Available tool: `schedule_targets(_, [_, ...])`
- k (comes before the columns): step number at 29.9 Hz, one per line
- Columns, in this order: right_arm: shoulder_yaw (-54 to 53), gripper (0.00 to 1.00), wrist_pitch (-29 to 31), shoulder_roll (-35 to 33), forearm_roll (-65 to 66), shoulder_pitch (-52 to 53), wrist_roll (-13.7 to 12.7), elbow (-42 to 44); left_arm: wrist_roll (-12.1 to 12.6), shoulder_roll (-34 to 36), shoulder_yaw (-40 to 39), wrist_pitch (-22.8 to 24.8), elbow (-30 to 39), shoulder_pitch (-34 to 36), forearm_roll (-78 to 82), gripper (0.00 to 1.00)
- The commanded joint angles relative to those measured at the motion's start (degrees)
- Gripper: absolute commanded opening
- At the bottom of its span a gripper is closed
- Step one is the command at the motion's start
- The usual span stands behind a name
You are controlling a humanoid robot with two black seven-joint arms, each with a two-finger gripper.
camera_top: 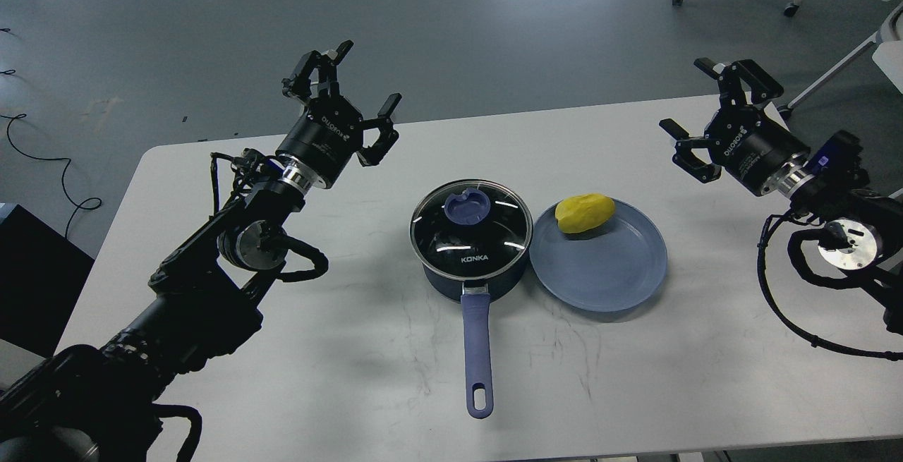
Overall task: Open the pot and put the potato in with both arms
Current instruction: 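Raise the left gripper and swing it over the saucepan lid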
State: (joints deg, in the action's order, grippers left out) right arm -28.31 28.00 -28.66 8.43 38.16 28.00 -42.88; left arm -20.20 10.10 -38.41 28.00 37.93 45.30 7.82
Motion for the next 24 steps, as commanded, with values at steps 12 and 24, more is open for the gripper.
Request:
schedule_targets(12, [1.95, 1.0, 0.0, -0.35, 0.09, 0.16, 0.0, 0.51, 0.07, 1.59, 0.35, 0.0, -0.05, 1.01, -0.09, 0.98])
schedule_targets(24, [2.21, 1.0, 0.0, -0.79, 0.44, 0.16, 0.0, 0.25, -1.07, 10.2, 0.44, 0.0, 2.85, 2.33, -0.88, 0.98])
